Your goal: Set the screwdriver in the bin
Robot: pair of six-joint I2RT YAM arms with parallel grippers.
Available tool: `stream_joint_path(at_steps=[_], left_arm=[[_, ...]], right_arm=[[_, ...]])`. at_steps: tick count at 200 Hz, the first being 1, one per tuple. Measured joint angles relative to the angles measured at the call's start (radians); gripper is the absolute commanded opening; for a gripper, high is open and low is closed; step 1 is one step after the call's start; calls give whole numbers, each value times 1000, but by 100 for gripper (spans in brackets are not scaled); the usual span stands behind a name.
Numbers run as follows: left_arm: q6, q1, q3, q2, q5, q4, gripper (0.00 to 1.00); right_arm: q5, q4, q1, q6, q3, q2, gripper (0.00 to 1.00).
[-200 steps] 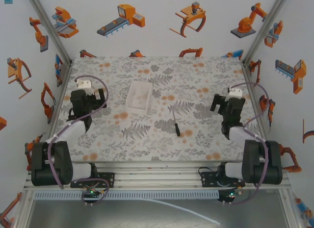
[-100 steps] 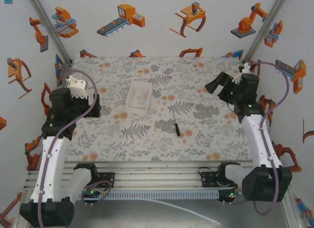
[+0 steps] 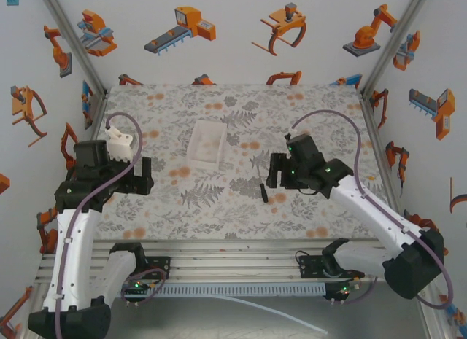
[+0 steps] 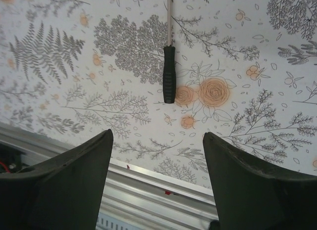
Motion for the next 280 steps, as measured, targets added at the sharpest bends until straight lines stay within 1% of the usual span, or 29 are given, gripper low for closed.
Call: stream_joint_path(at_steps=[25,43,58,62,137,157,207,238,280], left_arm=[[17,-1,1,-5,23,-15,97],[27,-4,5,10,44,-35,97],[31,-8,5,21,57,-48,97],[31,-9,5,23,60,-51,97],[29,-32,2,29,105,-59,97],[27,-34,3,33,108,-59,97],[9,-40,3,41,109,-58,97],[-3,-40,3,41,115,-54,97],[-16,-40,3,41,116,-51,97]], right_arm=[[71,-6,70,5,-21,89,67],[106,1,103,10,-24,150,65],[116,17,115,12,-29,188,56],[116,24,117,13,-30,198,55],[122,129,141,14,-29,372,54],[132,144,143,14,-29,396,51],[172,158,143,15,-2,444,50],[188,176,143,29,4,474,44],[196,190,143,44,4,490,41]])
